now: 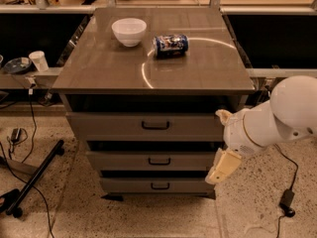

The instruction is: Open top drawer

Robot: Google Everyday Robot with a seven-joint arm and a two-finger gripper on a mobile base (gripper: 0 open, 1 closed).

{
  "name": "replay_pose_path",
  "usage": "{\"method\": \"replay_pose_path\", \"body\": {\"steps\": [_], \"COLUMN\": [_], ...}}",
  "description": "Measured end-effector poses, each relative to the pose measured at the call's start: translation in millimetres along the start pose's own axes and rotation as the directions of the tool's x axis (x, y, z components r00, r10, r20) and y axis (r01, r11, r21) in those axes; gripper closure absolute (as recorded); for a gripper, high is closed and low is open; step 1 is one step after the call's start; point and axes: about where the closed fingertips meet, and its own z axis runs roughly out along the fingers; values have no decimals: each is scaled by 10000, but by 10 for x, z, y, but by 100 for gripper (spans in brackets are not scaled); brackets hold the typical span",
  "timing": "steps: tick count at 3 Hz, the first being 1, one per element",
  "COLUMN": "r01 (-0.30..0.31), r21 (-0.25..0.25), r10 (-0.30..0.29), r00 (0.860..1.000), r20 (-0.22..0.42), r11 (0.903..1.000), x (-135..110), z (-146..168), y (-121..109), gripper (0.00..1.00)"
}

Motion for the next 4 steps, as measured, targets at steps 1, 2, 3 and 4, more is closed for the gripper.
{"method": "replay_pose_path", "body": {"steps": [1,2,3,4], "r01": [-60,-242,-244,-314], "r21": [-18,6,1,-161], "r10": [60,242,244,319], "r00": [9999,9993,9993,9991], "r20": [113,297,296,282], "r11": [10000,9997,9997,9994], "x": [-36,-109,-108,-61], "z": [73,203,205,265], "y": [-125,-382,-380,-322], "gripper": [0,0,0,0]}}
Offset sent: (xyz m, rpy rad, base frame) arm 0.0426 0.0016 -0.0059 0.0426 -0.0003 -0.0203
